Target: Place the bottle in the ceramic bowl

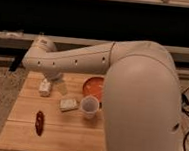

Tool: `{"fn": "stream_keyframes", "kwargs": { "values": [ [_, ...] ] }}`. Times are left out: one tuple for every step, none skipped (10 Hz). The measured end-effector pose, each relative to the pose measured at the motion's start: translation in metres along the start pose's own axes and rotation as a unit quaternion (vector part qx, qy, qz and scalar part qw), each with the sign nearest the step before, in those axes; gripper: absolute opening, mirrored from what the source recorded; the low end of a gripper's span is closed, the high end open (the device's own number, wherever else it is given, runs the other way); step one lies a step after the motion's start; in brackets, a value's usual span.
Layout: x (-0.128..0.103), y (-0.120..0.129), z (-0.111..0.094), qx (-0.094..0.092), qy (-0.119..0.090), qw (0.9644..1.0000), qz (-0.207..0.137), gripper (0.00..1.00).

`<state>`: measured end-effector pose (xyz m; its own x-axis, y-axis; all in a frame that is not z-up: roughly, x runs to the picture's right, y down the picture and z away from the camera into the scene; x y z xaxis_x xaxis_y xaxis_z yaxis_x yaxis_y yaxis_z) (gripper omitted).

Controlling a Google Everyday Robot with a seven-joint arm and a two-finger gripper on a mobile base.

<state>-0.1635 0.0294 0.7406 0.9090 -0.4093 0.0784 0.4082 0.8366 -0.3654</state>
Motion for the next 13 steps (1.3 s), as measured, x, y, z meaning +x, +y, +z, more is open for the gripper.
{"fn": "stream_keyframes", "kwargs": {
  "values": [
    [0.006, -0.007, 0.002, 0.014, -0.009, 0.9998, -0.005, 0.80],
    [0.013, -0.020, 0.009, 0.037, -0.024, 0.9989, -0.017, 0.80],
    [0.022, -0.033, 0.017, 0.055, -0.035, 0.9975, -0.028, 0.80],
    [0.037, -0.048, 0.027, 0.070, -0.046, 0.9957, -0.039, 0.80],
    [0.048, -0.060, 0.036, 0.082, -0.056, 0.9938, -0.050, 0.80],
    [0.054, -0.077, 0.050, 0.095, -0.070, 0.9904, -0.072, 0.80],
    [0.052, -0.090, 0.059, 0.102, -0.082, 0.9872, -0.091, 0.80],
    [0.048, -0.101, 0.065, 0.107, -0.090, 0.9842, -0.109, 0.80],
    [0.037, -0.114, 0.070, 0.113, -0.099, 0.9796, -0.134, 0.80],
    [0.019, -0.124, 0.073, 0.119, -0.107, 0.9730, -0.166, 0.80],
    [0.005, -0.126, 0.073, 0.123, -0.112, 0.9680, -0.188, 0.80],
    [-0.012, -0.126, 0.074, 0.125, -0.113, 0.9605, -0.221, 0.80],
    [-0.030, -0.124, 0.076, 0.122, -0.110, 0.9507, -0.263, 0.80]
  ]
}}
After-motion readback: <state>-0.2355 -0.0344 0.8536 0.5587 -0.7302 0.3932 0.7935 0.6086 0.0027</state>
